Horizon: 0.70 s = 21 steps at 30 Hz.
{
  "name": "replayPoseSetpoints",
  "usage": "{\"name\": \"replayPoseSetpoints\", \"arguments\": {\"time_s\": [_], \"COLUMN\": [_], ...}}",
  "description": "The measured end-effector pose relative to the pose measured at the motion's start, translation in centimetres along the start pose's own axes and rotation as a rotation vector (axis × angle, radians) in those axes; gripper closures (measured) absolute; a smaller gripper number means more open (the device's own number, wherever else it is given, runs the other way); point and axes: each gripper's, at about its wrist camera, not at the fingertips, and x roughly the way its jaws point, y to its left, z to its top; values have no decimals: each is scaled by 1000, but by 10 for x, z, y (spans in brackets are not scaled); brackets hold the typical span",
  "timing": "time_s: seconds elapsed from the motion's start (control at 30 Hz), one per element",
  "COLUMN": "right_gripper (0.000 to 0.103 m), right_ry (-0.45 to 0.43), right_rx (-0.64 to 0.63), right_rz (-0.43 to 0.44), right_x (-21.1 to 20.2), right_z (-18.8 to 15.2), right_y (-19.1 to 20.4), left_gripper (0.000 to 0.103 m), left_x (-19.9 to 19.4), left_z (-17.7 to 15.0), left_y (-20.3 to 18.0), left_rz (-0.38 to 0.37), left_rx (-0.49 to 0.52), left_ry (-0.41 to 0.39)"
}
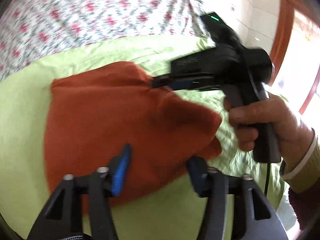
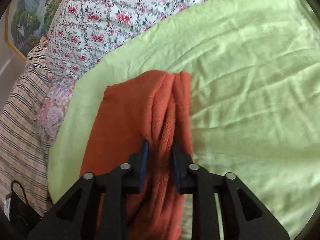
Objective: Fold small clothes
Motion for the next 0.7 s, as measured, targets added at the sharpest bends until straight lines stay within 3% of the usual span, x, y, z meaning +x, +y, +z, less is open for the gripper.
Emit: {"name": "replayPoseSetpoints", "arguments": {"time_s": [0.07,0.13,0.2,0.3,0.43,0.6,0.7], "right_gripper": [64,49,30,15,15,15,17], "right_ry": [-15,-18,-35,-24,12,69,91], "right_rx": [20,47,76,103,105,125,101], "right_rz": [-56,-76,-31,46,64,50,44], "right_x": [-11,-18,-27,-28,-15,8,16], "right_z": [-5,-7,-11,-14,-13,-13,-16], "right_y": [-3,-7,-9,-8,-5,-9,-6], "left_gripper": [38,34,31,22,20,19,17], "left_x": [-13,-27,-36,-39,-18,37,50], "left_z": [-2,-6,-6,-2,4,5,4], "left_y": [18,40,61,99,145,189,195], "left_rz": [6,15,40,37,-20,-119,-187], "left_rx": [-52,-122,-176,-280,-399,-548,-582], "left_ry": [-8,-22,-28,-34,17,137,116]}}
